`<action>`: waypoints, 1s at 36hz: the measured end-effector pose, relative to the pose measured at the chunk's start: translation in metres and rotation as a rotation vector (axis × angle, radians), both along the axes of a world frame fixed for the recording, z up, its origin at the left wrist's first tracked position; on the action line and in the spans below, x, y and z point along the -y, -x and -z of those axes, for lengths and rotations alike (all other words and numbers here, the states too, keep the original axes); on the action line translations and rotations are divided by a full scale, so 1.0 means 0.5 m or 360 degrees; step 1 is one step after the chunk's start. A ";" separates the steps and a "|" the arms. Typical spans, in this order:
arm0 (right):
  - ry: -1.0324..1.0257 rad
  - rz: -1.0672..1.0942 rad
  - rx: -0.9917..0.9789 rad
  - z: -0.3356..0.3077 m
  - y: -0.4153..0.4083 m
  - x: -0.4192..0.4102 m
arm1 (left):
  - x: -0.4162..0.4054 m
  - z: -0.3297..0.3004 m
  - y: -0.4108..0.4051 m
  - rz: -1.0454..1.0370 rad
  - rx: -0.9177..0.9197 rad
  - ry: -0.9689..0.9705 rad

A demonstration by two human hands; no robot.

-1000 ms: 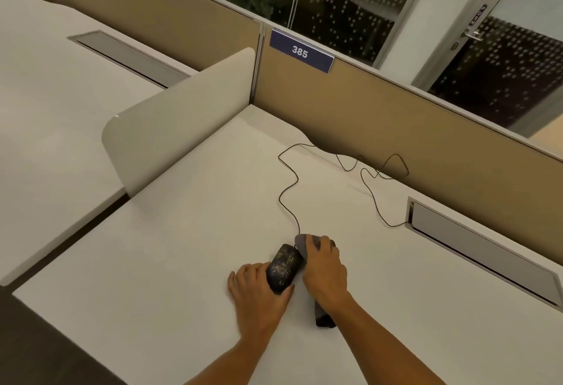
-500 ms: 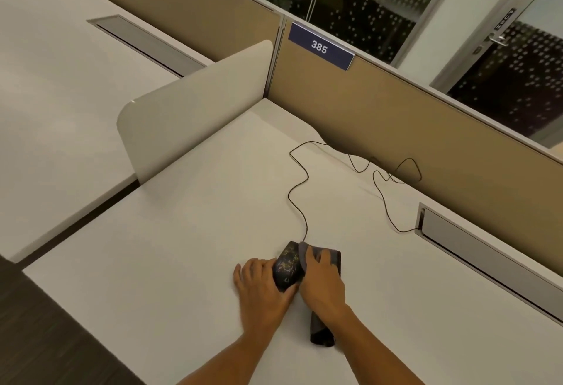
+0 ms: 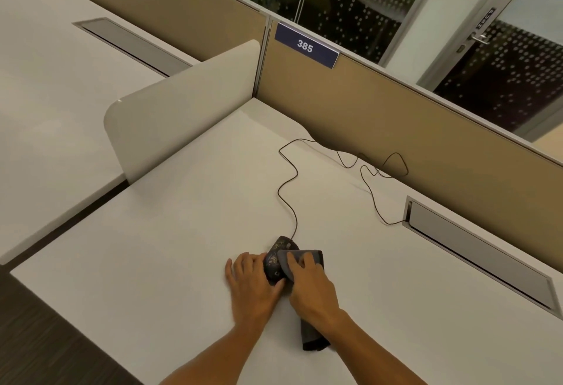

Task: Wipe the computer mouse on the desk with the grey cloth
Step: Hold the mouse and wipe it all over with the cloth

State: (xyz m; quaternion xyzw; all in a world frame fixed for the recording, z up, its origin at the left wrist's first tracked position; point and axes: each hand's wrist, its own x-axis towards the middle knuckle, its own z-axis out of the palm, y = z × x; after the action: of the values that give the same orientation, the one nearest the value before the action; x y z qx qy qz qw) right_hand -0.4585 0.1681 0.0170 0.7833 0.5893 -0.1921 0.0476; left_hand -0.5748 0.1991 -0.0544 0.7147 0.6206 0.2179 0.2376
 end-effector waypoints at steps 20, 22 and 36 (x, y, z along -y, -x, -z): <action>-0.0210 0.1027 -0.1523 -0.098 -0.111 0.005 | 0.003 0.002 0.002 -0.0003 -0.0038 -0.0150; -0.0243 0.0906 -0.1333 -0.103 -0.121 -0.018 | 0.004 0.003 0.002 -0.0008 -0.0064 -0.0153; -0.0150 0.0119 -0.0148 -0.084 -0.056 -0.173 | 0.000 0.005 -0.002 -0.0096 0.0157 0.0020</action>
State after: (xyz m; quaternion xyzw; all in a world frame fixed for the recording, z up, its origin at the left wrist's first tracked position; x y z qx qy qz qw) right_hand -0.4307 0.2546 0.0589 0.7964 0.5695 -0.2020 -0.0240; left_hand -0.5739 0.1993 -0.0569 0.6826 0.6307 0.2561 0.2657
